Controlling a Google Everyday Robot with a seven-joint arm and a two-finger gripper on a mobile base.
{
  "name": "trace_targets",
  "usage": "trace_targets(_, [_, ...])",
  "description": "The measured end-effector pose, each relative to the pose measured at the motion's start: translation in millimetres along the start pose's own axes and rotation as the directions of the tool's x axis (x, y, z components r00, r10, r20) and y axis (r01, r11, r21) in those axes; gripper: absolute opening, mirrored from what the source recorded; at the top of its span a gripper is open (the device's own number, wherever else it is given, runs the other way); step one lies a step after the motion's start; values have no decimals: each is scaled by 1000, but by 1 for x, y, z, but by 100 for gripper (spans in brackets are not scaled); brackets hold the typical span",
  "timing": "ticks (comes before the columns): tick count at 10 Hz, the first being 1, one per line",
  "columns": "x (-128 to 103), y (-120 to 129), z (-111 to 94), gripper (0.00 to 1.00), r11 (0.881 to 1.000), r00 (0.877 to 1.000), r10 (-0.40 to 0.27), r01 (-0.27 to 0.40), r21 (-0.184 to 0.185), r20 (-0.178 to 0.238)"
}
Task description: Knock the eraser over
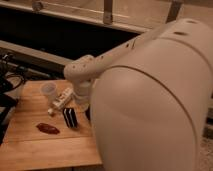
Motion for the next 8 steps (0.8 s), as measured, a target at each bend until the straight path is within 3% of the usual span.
trace_targets(2, [-4,3,-6,0,999,999,-21,22,-43,28])
trace_targets(8, [-3,-3,33,0,981,992,-21,44,-191,125])
